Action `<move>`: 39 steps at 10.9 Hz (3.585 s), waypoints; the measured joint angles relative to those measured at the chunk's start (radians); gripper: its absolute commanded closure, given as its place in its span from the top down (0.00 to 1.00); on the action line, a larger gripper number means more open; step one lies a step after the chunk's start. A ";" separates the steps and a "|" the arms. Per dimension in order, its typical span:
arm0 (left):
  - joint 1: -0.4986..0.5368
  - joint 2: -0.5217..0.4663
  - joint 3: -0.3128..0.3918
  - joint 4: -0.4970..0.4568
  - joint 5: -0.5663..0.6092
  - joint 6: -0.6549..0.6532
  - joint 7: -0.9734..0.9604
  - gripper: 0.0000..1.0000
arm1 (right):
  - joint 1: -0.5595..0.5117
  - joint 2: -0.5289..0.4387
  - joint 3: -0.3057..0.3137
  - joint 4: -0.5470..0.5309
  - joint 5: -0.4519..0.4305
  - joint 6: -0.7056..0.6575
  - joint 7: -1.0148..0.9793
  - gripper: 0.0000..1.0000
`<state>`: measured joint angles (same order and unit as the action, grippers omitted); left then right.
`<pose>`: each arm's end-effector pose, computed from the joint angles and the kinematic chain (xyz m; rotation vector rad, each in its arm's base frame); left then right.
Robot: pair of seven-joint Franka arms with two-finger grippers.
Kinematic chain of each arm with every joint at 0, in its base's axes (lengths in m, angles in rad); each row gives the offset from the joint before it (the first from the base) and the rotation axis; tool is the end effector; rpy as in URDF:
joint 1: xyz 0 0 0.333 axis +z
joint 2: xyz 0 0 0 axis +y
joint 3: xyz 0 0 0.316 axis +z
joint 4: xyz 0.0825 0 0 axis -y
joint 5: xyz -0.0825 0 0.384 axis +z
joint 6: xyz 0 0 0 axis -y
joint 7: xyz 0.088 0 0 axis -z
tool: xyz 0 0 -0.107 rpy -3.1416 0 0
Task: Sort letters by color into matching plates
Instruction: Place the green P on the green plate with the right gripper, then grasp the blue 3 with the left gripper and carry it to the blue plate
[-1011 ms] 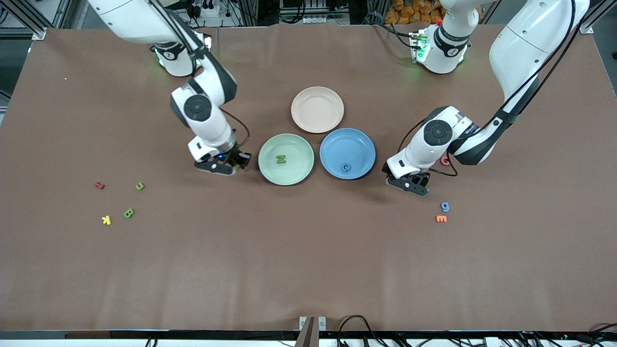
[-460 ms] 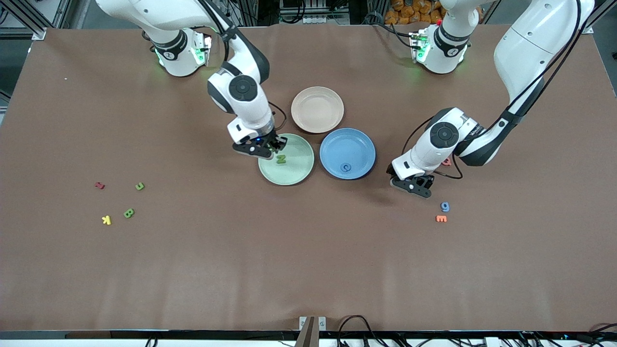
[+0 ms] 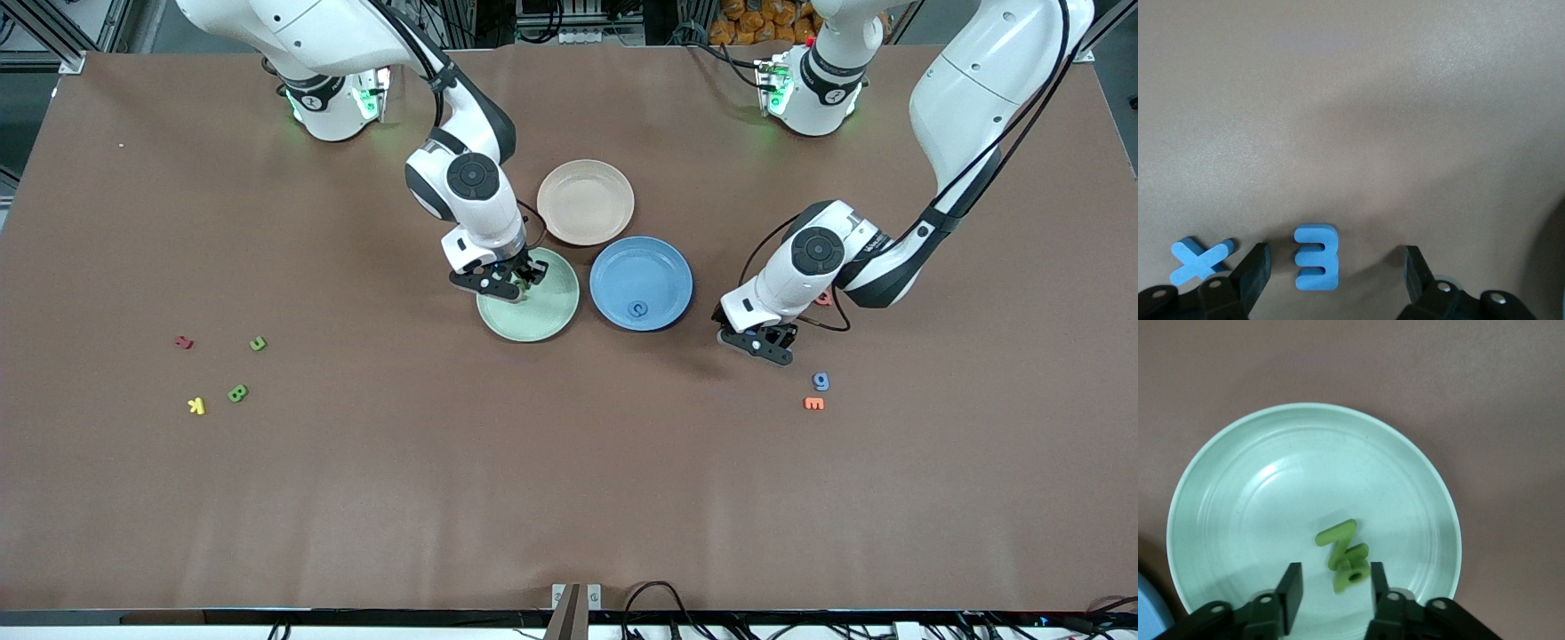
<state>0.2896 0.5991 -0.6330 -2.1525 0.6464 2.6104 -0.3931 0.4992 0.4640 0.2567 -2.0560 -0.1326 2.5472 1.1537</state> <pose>0.5201 -0.2094 0.1706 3.0397 -0.6538 0.0680 0.4360 0.4099 0.2187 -3.0433 0.4881 0.0043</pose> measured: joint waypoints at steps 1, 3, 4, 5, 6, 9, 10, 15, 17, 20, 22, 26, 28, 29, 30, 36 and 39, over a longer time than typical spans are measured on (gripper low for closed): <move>-0.001 0.000 0.000 0.004 0.000 0.000 0.000 0.65 | 0.000 0.001 -0.007 0.003 -0.001 -0.001 0.000 1.00; -0.004 0.000 -0.001 0.011 0.000 0.000 0.000 0.43 | -0.003 0.001 -0.021 0.006 -0.003 -0.008 -0.005 1.00; -0.004 0.000 -0.001 0.013 0.000 0.000 0.000 0.31 | -0.013 0.001 -0.027 0.006 -0.004 -0.018 -0.025 1.00; -0.004 0.000 -0.001 0.015 0.000 0.000 0.000 0.18 | -0.036 0.001 -0.032 0.006 -0.004 -0.021 -0.058 1.00; -0.003 -0.001 -0.001 0.016 0.000 0.000 0.000 0.08 | -0.074 0.001 -0.035 0.007 -0.004 -0.022 -0.100 1.00; -0.001 -0.002 -0.001 0.021 0.000 0.000 0.000 0.00 | -0.197 0.001 -0.071 0.007 -0.005 -0.025 -0.234 1.00; -0.001 -0.002 -0.001 0.021 0.000 0.000 0.000 0.00 | -0.244 0.001 -0.078 0.007 -0.008 -0.026 -0.281 1.00; -0.001 -0.002 -0.001 0.023 0.000 -0.002 -0.008 0.00 | -0.484 0.001 -0.084 0.007 -0.059 -0.029 -0.466 1.00; -0.001 -0.003 -0.009 0.029 0.000 -0.020 -0.040 0.00 | -0.577 0.001 -0.084 0.004 -0.068 -0.033 -0.535 1.00; -0.002 -0.008 -0.054 0.044 0.000 -0.062 -0.120 0.00 | -0.703 0.001 -0.084 0.000 -0.071 -0.034 -0.659 1.00; -0.002 -0.010 -0.088 0.068 0.000 -0.115 -0.170 0.00 | -0.772 0.001 -0.084 -0.002 -0.073 -0.034 -0.732 1.00; -0.023 -0.010 -0.154 0.123 0.000 -0.222 -0.303 0.00 | -0.843 0.003 -0.081 -0.014 -0.075 -0.033 -0.814 1.00; -0.070 -0.010 -0.157 0.145 0.000 -0.260 -0.371 0.00 | -0.843 0.004 -0.075 -0.047 -0.075 0.000 -0.814 1.00; -0.102 -0.010 -0.158 0.157 0.000 -0.282 -0.410 0.00 | -0.843 0.004 -0.074 -0.068 -0.076 0.021 -0.814 1.00; -0.134 -0.010 -0.159 0.171 -0.002 -0.307 -0.448 0.00 | -0.844 0.004 -0.074 -0.085 -0.076 0.031 -0.814 1.00; -0.299 0.007 -0.158 0.196 -0.041 -0.347 -0.652 0.00 | -0.849 -0.013 -0.074 -0.133 -0.077 0.048 -0.814 0.99; -0.355 0.030 -0.136 0.200 -0.041 -0.347 -0.709 1.00 | -0.852 -0.014 -0.074 -0.152 -0.084 0.077 -0.814 0.72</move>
<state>-0.0654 0.6289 -0.7687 -1.9525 0.6050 2.2637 -1.1025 -0.3531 0.4497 0.1823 -2.2079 -0.2166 2.6245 0.3399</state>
